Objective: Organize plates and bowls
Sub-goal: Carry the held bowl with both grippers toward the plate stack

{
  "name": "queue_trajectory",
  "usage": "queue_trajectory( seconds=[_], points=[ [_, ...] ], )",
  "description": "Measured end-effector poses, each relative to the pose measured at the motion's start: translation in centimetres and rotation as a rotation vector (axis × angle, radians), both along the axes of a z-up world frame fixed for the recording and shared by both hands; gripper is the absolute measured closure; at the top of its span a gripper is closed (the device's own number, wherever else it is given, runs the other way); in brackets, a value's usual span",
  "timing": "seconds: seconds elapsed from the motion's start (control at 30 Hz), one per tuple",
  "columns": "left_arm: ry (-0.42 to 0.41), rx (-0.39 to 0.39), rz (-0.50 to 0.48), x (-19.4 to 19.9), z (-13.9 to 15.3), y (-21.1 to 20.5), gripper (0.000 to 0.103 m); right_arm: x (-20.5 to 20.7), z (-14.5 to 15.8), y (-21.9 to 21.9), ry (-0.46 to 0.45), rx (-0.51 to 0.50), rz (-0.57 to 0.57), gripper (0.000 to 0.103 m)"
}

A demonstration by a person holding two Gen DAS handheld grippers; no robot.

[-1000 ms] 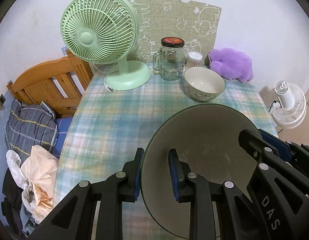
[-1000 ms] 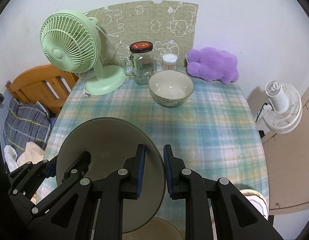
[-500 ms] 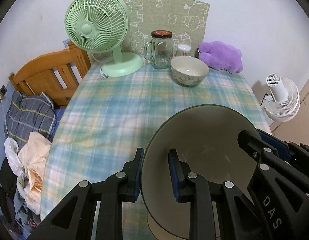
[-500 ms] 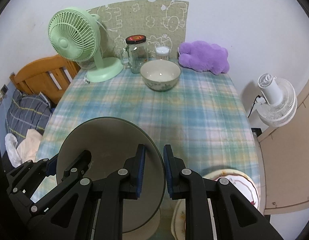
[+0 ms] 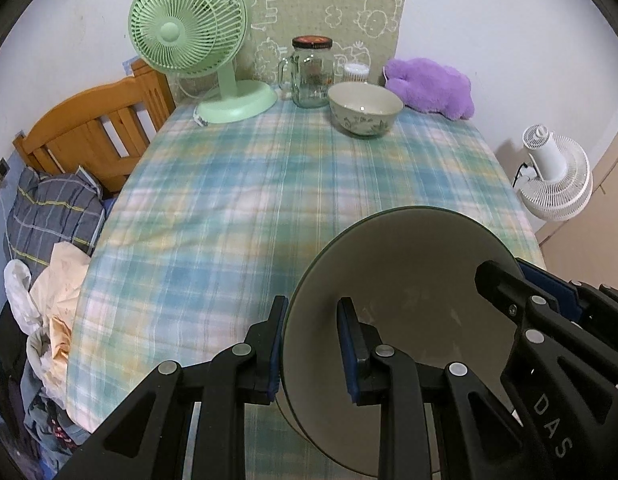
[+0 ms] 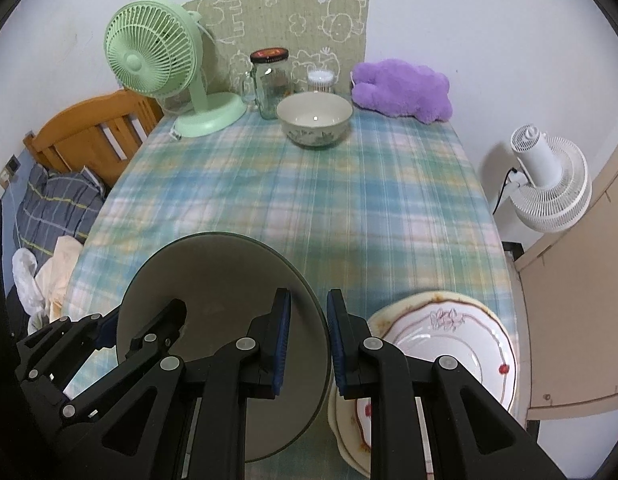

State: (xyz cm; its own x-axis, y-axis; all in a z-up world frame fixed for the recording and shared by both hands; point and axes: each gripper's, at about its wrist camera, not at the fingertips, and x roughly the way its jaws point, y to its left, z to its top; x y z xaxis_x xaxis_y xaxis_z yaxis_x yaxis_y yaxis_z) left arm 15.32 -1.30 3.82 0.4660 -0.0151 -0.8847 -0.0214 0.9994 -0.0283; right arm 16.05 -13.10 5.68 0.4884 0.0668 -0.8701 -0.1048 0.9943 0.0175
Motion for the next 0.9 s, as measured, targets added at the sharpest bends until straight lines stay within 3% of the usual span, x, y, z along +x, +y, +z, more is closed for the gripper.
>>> queue_trajectory(
  seconds=[0.53,0.9],
  points=[
    [0.087,-0.012,-0.003,-0.9,-3.3,0.8,0.08,-1.0,-3.1,0.8,0.091,-0.018,0.008,0.081],
    [0.08,0.016,-0.01,-0.7,-3.6,1.1,0.08,-0.8,-3.8,1.3,0.11,-0.016,-0.003,0.081]
  ],
)
